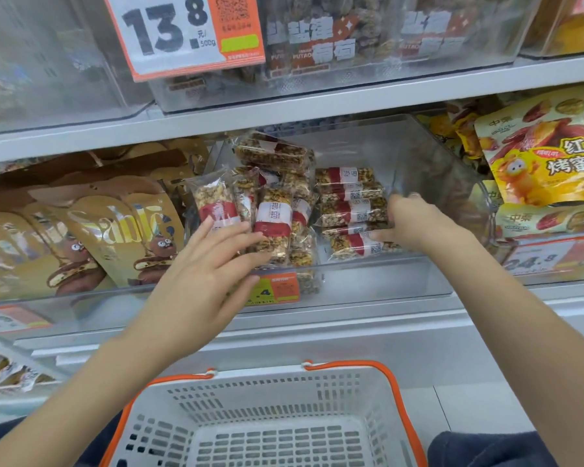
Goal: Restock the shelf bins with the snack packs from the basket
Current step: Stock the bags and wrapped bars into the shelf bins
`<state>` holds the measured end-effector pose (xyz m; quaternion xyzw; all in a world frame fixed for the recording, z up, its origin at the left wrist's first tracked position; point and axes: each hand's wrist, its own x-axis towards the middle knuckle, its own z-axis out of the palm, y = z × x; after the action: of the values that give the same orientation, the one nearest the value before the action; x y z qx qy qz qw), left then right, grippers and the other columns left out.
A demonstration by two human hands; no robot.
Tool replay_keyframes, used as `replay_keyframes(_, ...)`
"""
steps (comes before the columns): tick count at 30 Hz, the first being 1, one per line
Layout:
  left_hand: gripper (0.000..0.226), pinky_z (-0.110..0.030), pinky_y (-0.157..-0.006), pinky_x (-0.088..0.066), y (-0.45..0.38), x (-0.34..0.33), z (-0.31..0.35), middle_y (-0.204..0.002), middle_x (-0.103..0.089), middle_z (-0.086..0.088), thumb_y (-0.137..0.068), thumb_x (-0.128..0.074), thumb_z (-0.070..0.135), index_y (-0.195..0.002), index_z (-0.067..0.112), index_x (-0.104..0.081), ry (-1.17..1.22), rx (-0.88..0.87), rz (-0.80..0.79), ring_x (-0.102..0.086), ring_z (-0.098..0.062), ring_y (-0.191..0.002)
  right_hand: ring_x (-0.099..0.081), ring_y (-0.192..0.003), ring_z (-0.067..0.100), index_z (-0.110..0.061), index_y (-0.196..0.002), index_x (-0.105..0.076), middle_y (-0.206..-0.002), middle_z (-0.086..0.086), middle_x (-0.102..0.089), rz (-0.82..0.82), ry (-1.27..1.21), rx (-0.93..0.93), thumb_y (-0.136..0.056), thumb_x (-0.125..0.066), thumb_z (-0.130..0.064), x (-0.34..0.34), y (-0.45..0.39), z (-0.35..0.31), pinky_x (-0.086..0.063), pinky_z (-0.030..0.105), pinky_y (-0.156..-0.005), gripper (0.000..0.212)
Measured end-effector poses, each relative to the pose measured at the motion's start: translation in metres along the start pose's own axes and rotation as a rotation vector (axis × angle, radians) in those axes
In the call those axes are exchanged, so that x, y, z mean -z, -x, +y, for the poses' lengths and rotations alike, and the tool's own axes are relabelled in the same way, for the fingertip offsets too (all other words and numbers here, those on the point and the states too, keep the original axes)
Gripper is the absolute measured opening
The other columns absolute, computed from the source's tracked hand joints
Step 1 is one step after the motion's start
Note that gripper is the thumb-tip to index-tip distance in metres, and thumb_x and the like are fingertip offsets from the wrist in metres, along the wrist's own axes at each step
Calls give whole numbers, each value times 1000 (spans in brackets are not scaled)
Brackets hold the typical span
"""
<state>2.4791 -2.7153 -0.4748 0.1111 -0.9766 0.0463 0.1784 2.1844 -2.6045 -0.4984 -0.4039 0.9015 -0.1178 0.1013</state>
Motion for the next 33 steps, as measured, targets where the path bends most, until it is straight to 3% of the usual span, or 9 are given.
replay_keyframes(5,44,-41,-116,-16,22,-3,-20,-143,-45,-7,-95,-37,38,-133,20,-53,-38,-40,-60,-32,-24,-137,-43,-99,27,-11,-85,-47,-87,10,-52,-60,-119,73,-77,-73,-15,0,-3,6,-34,31,-68,27)
replay_keyframes(9,46,-40,-117,-16,42,-5,-37,-148,-38,-6,-95,-40,32,-139,19,-47,-6,-66,-78,-27,-22,-141,-51,-106,37,-11,-111,-45,-125,23,-43,-66,-52,-99,-80,-72,-41,0,0,4,-45,41,-85,51)
replay_keyframes(11,47,-39,-118,-14,48,-10,-45,-148,-38,-5,-94,-41,29,-139,17,-47,-2,-100,-69,-27,-21,-142,-54,-105,41,-10,-124,-42,-129,22,-42,52,18,-177,-84,-62,-52,7,10,0,-46,47,-88,61)
replay_keyframes(15,47,-36,-118,-14,59,-23,-56,-146,-42,-4,-92,-44,23,-138,14,-48,92,-91,27,-28,-18,-141,-52,-69,19,-14,-87,-45,-92,6,-54,552,-185,68,-90,-57,-44,20,46,-51,-45,37,-66,32)
replay_keyframes(18,48,-33,-117,-17,59,-25,-60,-147,-40,-5,-91,-41,23,-138,14,-48,118,-120,40,-26,-20,-141,-57,-80,13,-17,-98,-47,-90,-4,-58,347,-451,201,-85,-61,-51,13,68,-119,-46,30,-67,39)
replay_keyframes(21,47,-38,-113,-25,57,-17,-67,-150,-34,-3,-89,-46,27,-134,19,-52,127,-89,39,-21,-21,-143,-51,-118,25,-18,-136,-32,-135,8,-47,33,-316,98,-79,-54,-68,-7,64,-158,-45,37,-90,79)
replay_keyframes(23,50,-40,-111,-22,58,-14,-70,-152,-30,-2,-87,-57,23,-136,21,-49,200,-43,48,-17,-20,-143,-41,-131,25,-19,-145,-21,-150,7,-33,-1,-398,47,-78,-60,-64,-11,59,-162,-39,35,-98,89)
replay_keyframes(28,76,-40,-110,-19,59,-20,-56,-155,-23,-11,-81,-69,16,-147,23,-31,168,-24,47,-15,-25,-142,-64,-102,22,-30,-141,-29,-132,6,-53,-173,-855,-120,-73,-81,-30,0,56,-151,-53,28,-64,85)
replay_keyframes(33,86,-51,-113,-19,53,-26,-43,-154,-25,-17,-71,-74,11,-145,26,-35,-5,-71,89,-17,-35,-143,-56,-92,12,-34,-129,-50,-114,-4,-51,-75,-1088,-126,-93,-60,-13,34,69,-129,-55,26,-58,42)
